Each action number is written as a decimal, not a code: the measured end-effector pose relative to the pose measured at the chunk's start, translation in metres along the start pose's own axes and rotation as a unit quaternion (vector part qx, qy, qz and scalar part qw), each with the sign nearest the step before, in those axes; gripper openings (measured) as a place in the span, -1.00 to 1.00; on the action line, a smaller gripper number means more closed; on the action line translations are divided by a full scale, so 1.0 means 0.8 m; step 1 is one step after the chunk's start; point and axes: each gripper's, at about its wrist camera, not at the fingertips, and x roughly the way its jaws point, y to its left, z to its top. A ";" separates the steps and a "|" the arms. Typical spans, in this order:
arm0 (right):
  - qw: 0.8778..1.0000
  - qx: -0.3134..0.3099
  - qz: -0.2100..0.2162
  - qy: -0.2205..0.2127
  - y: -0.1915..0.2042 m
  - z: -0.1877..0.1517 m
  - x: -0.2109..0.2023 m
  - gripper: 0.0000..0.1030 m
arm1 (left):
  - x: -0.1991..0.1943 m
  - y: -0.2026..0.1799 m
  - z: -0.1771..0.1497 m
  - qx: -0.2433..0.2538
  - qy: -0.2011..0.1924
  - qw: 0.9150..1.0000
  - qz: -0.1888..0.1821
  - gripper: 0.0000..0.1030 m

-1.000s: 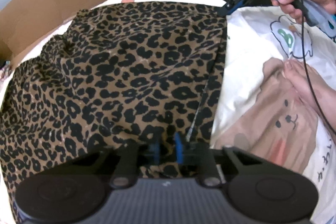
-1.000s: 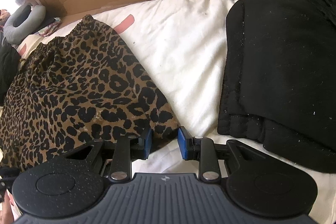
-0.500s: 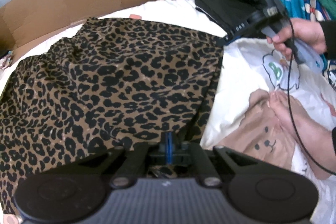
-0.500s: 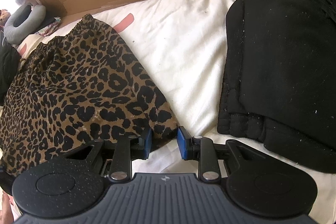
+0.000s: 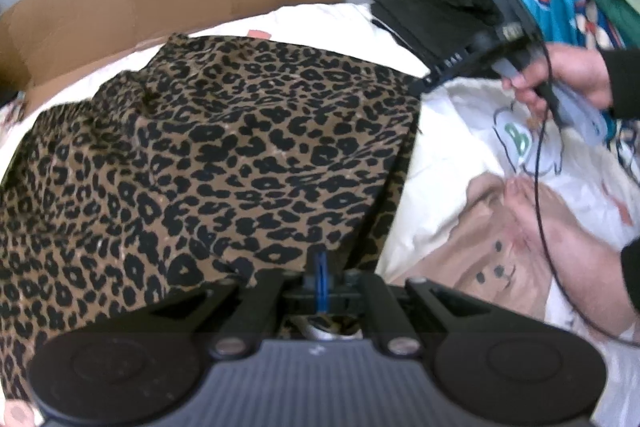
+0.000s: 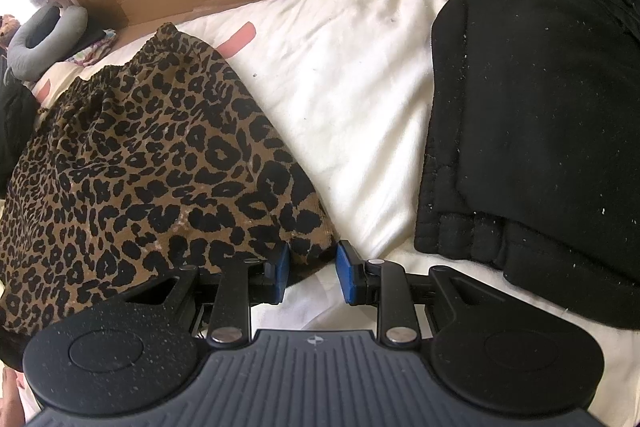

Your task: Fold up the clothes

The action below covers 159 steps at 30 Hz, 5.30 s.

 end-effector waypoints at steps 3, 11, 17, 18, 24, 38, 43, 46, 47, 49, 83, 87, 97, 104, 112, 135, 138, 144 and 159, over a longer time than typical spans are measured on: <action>1.000 0.004 -0.001 0.001 0.000 0.000 0.000 -0.39 | 0.006 -0.003 -0.004 0.001 0.006 1.000 -0.011 -1.00; 0.999 0.030 0.009 -0.006 -0.005 0.000 -0.004 -0.38 | 0.026 -0.005 -0.024 0.004 0.029 0.999 -0.025 -0.99; 0.998 0.057 0.010 -0.027 -0.014 0.007 -0.007 -0.23 | 0.042 -0.004 -0.025 0.007 0.041 0.999 -0.027 -0.99; 0.998 0.058 0.010 -0.027 -0.014 0.009 -0.005 -0.23 | 0.044 -0.003 -0.025 0.007 0.043 0.999 -0.027 -0.99; 0.998 0.052 0.032 -0.014 -0.010 0.009 0.011 -0.22 | 0.045 0.003 -0.022 -0.010 0.047 0.998 -0.030 -0.98; 0.999 0.029 -0.017 -0.018 -0.003 0.012 0.001 -0.96 | 0.032 -0.022 -0.024 0.020 0.028 0.997 -0.067 -1.00; 0.999 0.029 -0.011 -0.023 -0.003 0.011 -0.004 -0.96 | 0.013 0.001 -0.019 -0.013 0.019 0.999 -0.037 -0.86; 0.999 0.028 -0.010 -0.027 -0.003 0.011 -0.007 -0.97 | 0.003 0.013 -0.019 -0.025 0.014 1.000 -0.012 -0.66; 0.999 0.028 -0.010 -0.029 -0.003 0.011 -0.008 -0.98 | 0.002 0.014 -0.020 -0.027 0.013 1.000 -0.005 -0.40; 0.999 0.030 -0.009 -0.030 -0.003 0.011 -0.010 -0.98 | 0.001 0.014 -0.023 -0.033 0.011 0.999 0.008 0.05; 0.997 0.023 -0.055 -0.043 0.002 0.020 -0.033 -1.00 | 0.011 0.023 -0.052 -0.056 0.056 0.995 -0.053 -0.95; 0.998 0.027 -0.059 -0.024 -0.002 0.012 -0.010 -1.00 | 0.023 0.025 -0.061 -0.052 0.070 0.995 -0.047 -0.95; 0.997 0.056 -0.047 -0.042 -0.004 0.014 -0.037 -0.93 | -0.015 0.068 -0.027 -0.075 0.062 0.992 -0.076 -0.45; 0.996 0.050 -0.036 -0.059 0.013 0.010 -0.067 -0.81 | -0.036 0.085 -0.018 -0.094 0.045 0.993 -0.059 -0.32; 0.998 0.022 0.006 -0.063 0.059 0.005 -0.085 -0.79 | -0.056 0.111 -0.028 -0.128 0.042 0.991 -0.011 -0.31; 0.980 -0.127 0.149 0.028 0.225 -0.046 -0.068 -0.68 | -0.052 0.126 -0.080 -0.162 0.059 0.985 -0.021 -0.14; 0.976 -0.134 0.166 0.036 0.237 -0.048 -0.068 -0.65 | -0.042 0.125 -0.078 -0.182 0.051 0.980 -0.063 -0.14; 0.967 -0.140 0.203 0.054 0.260 -0.055 -0.065 -0.62 | -0.016 0.113 -0.075 -0.194 0.046 0.977 -0.081 -0.17; 0.935 -0.007 0.320 0.154 0.275 -0.078 -0.004 -0.61 | -0.022 0.098 -0.072 -0.157 0.009 0.985 -0.072 -0.92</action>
